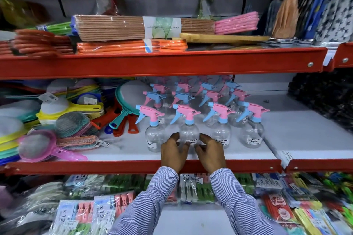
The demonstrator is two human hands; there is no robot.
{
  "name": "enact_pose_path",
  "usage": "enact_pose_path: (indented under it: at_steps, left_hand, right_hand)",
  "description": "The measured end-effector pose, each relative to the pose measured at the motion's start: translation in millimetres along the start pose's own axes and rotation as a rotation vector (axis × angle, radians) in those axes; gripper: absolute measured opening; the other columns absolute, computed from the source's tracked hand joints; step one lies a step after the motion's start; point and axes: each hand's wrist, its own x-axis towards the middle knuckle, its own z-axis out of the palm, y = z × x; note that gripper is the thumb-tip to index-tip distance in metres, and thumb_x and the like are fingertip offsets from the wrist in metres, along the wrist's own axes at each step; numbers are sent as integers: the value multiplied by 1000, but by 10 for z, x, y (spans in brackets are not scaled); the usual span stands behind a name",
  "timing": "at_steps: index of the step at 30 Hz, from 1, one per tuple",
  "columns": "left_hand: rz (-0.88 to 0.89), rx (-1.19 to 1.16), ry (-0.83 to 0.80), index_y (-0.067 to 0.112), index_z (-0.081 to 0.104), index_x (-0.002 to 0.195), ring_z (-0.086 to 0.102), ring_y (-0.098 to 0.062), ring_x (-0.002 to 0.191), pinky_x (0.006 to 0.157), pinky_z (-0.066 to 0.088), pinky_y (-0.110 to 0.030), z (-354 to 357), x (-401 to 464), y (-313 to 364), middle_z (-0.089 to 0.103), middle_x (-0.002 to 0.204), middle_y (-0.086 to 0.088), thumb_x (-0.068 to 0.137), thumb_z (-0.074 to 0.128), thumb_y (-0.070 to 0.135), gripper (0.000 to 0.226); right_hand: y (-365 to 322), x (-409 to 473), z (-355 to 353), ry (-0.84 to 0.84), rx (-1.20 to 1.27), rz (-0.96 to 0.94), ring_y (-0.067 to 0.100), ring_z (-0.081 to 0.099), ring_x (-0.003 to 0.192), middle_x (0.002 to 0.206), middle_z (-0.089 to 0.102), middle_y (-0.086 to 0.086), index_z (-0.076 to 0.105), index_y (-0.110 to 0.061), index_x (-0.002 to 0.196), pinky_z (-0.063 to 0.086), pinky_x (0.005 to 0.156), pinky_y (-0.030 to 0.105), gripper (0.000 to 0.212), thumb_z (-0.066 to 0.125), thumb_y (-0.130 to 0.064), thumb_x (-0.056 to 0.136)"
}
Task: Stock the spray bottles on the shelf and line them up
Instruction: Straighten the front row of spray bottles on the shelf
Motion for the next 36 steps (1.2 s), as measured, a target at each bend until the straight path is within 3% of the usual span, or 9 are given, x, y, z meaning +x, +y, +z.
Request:
enact_pose_path:
  at_steps: [9,12,14,16,19,23,27,32,36]
  left_hand:
    - [14,8,24,16,65,106,69,-15,88,79,56,-30,-17,-37,34,74,99,2,85,69,28,24]
    - [31,-42,101,11,67,108,63,-5,82,75,50,-17,-151,-136,94,68,96,8,86,70,20,25]
    - [86,-67,226,15,71,96,63,2,70,71,52,-15,-317,-216,82,73,85,8,83,69,10,14]
    - [125,-96,372,19,70,82,64,-1,64,64,49,-13,-517,-266,5,71,73,8,79,67,3,16]
    - [72,-129,493,21,62,88,63,-8,66,61,50,-22,-809,-216,-176,68,80,3,75,64,13,16]
    - [-87,-98,251,13,53,120,63,-21,95,80,55,-40,-1031,14,-453,63,113,-6,74,74,17,51]
    - [-156,-39,-25,11,43,137,57,-22,113,91,49,-33,-1084,160,-556,57,127,-3,74,77,20,72]
    - [-92,-76,-70,12,60,118,65,-23,101,89,54,-41,-1119,172,-557,64,102,4,70,76,27,53]
    - [-42,-91,-51,28,61,99,67,-15,87,84,55,-32,-1126,166,-533,66,89,9,74,79,14,34]
  right_hand:
    - [16,-7,-26,25,11,0,16,73,81,92,75,-2,67,-19,99,59,79,32,15,62,-17,85]
    - [-83,-106,-69,193,71,39,15,72,78,96,73,-3,69,-12,108,54,75,18,23,65,-14,85]
    - [-218,-202,-41,261,113,-30,8,70,71,92,76,-3,72,-14,102,52,69,10,21,65,-9,83]
    - [-331,-270,101,187,155,-82,4,70,73,92,77,-4,73,-16,102,53,71,10,24,65,-6,81]
    - [-433,-304,398,8,155,-66,7,69,84,112,73,4,66,-11,119,54,82,16,36,61,-6,84]
    - [-508,-225,684,-156,77,22,24,65,109,125,65,17,47,-6,139,53,96,36,53,58,-14,88]
    - [-581,-124,824,-198,-9,45,31,57,122,126,63,21,37,-4,144,49,101,42,59,55,-14,89]
    - [-604,-77,849,-183,-44,-10,29,66,108,116,70,17,52,-5,132,52,94,34,44,53,-10,88]
    - [-598,-63,858,-171,-46,-31,23,68,102,111,72,11,57,-10,128,50,90,24,42,53,-9,87]
